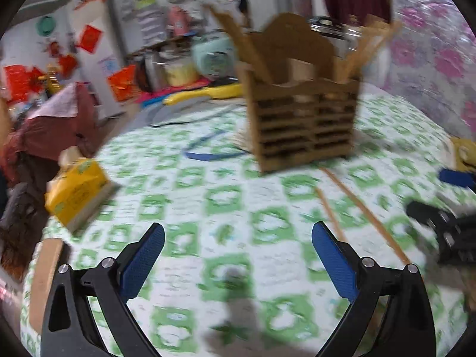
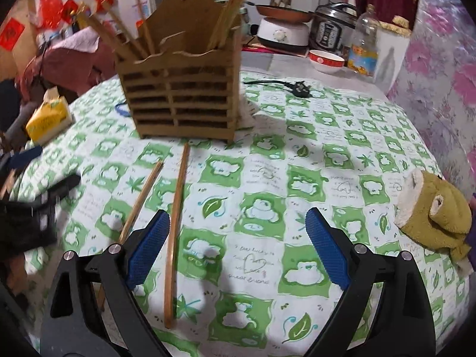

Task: Organize utensils
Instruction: 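Position the open left tool over one chopstick while the right tool aligns over another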

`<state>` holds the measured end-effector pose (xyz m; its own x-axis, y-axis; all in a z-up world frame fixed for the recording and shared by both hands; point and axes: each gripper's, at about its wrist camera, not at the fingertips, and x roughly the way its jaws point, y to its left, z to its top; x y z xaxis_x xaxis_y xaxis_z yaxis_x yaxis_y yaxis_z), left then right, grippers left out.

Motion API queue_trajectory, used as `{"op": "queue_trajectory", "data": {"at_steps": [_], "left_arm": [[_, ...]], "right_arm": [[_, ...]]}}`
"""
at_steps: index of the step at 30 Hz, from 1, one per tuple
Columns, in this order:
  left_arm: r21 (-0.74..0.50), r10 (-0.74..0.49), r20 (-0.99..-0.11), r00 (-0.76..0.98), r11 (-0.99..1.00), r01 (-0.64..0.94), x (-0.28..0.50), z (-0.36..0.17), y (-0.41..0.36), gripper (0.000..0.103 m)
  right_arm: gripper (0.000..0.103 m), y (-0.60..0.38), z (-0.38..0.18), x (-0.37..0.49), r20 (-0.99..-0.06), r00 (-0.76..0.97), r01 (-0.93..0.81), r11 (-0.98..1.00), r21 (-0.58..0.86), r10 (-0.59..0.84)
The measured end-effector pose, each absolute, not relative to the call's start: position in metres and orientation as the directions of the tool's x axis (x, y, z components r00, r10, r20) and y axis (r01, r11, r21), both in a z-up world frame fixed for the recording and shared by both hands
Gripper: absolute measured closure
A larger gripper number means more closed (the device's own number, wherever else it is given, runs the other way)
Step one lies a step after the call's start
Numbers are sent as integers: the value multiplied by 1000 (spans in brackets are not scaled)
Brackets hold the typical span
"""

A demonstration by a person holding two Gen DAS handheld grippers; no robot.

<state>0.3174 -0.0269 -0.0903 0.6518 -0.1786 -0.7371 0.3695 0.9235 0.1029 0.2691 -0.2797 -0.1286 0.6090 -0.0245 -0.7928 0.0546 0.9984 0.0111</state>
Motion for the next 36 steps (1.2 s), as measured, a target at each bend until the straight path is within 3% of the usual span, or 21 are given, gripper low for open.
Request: {"op": "queue_trajectory", "data": {"at_steps": [5,8,12,16,18,21,25,27,31,36], "left_arm": [[32,-324,-783,530,831,555,283,-100,-29,6],[36,-367,-778,510,785,619,256,-105,-19,6],[-51,-454,-795,403,712,701,231,-104,-9,6],[-44,-472,-818,329,621,783,209,-111,-17,6],[46,-401,-839,368,621,783,205,-121,-26,6],[70,-362,-847,388,649,758,220,-122,-32,4],[197,-211,-815,540,775,600,273,-119,-35,5],[154,-204,-820,535,821,549,290,-115,-29,6],[5,-321,-792,520,848,531,291,-100,-14,6],[-4,-357,-799,483,807,590,277,-103,-32,6]], "right_arm": [[13,-297,-125,271,-791,612,105,993,60,-17],[13,-303,-127,273,-798,603,116,987,107,15],[13,-303,-131,274,-805,592,120,986,114,21],[13,-303,-132,275,-808,589,122,987,107,15],[13,-304,-133,275,-809,587,127,986,111,15],[13,-306,-132,275,-810,586,128,984,124,26],[13,-304,-130,274,-806,592,116,985,125,33],[13,-303,-130,274,-804,593,111,986,123,33],[13,-301,-127,272,-800,596,92,984,152,68],[13,-289,-121,267,-784,619,58,992,113,53]]}}
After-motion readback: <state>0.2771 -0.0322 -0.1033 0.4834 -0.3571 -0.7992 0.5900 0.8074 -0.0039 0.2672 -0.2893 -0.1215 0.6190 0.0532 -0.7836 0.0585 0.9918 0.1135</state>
